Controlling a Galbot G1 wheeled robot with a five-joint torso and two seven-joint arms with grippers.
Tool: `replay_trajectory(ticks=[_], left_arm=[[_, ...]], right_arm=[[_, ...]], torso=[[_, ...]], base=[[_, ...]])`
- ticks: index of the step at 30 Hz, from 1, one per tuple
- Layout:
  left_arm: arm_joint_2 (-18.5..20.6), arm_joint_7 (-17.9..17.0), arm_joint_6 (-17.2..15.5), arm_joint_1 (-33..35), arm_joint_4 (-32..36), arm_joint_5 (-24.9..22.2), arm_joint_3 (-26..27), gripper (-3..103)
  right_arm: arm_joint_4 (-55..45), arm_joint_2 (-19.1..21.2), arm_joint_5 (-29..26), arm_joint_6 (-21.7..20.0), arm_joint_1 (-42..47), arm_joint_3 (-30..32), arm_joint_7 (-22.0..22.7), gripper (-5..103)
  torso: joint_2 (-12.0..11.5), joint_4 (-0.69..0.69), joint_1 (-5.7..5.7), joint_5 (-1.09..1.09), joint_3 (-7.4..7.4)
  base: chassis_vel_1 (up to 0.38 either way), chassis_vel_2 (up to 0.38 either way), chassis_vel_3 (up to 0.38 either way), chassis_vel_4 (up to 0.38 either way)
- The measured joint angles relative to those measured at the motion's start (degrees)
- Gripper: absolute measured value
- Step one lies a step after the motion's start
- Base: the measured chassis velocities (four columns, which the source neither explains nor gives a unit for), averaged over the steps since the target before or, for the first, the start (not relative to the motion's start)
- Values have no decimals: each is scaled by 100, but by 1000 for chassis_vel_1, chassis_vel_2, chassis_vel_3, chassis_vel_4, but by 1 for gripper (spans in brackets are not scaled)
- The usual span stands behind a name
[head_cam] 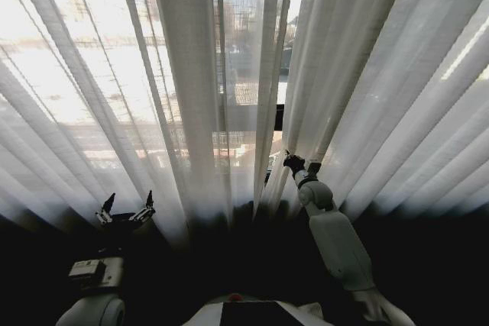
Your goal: Open the curtains by pulling them apart, changing their state from closed to fully open.
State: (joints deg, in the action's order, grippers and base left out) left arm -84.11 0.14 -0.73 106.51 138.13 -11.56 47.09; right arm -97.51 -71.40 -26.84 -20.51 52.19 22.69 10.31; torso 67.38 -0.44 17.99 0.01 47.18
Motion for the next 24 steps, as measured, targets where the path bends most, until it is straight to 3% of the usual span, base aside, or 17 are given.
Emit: replay_trajectory(ticks=[24], left_arm=[[22,2,23,17,8,62,-100,100]], right_arm=[[-388,125,-5,-53,323,230,-81,0]], torso=[[0,1,0,0,0]], base=[[-23,-21,22,21]])
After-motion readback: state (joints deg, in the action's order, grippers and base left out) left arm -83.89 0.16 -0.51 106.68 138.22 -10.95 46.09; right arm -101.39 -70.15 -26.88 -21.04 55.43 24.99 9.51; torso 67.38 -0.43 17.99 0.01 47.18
